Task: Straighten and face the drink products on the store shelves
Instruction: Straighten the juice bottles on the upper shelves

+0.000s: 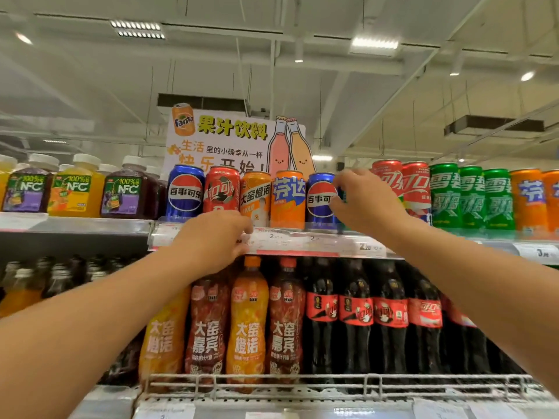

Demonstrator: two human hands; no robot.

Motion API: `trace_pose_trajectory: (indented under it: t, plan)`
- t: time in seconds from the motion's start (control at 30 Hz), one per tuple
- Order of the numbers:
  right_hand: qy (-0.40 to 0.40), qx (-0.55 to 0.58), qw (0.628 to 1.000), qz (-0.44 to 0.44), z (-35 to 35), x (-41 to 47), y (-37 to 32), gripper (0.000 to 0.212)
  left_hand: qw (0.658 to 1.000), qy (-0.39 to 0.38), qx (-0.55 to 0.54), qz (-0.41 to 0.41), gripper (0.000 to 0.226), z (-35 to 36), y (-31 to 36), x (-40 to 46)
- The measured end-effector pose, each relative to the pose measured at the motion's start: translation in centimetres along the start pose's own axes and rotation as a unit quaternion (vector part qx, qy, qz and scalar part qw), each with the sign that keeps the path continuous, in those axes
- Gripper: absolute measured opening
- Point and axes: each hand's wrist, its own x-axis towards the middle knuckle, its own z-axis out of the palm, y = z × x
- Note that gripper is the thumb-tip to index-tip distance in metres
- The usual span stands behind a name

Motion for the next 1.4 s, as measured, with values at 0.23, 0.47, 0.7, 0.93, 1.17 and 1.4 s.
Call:
trace_pose_trajectory:
  t: [0.23,0.47,0.7,0.93,1.17,1.4]
  plan:
    - [-0.078,0.007,0.997,0.000,1.3,3.9,0.7,0.067,0.988,0.117,0.074,-0.075,0.090,-1.0,-2.3,3.4]
    - [-0.037,0.100,0.994,0.022,1.4,4.3,0.6,0.057,0.979,0.040,0.140,-0.142,0.094,-1.6,-4.4,6.2]
    - [-0.021,0.123,0.991,0.046,1.0,3.3,0.0,0.050,0.981,0.114,0.090,-0.131,0.086,-1.7,-3.8,5.5]
    - [-0.011,0.082,0.997,0.001,0.7,2.0,-0.8,0.058,0.970,0.233,-0.070,0.012,0.077,-1.4,-2.2,3.0]
    - [0.075,0.062,0.992,-0.082,-2.5,1.3,-2.4,0.058,0.889,0.337,-0.306,-0.051,0.090,-2.4,-2.3,1.9]
    - [0.055,0.214,0.973,-0.063,-3.1,2.5,-7.7,0.057,0.835,0.203,-0.482,-0.173,0.077,-0.6,-3.5,-2.3]
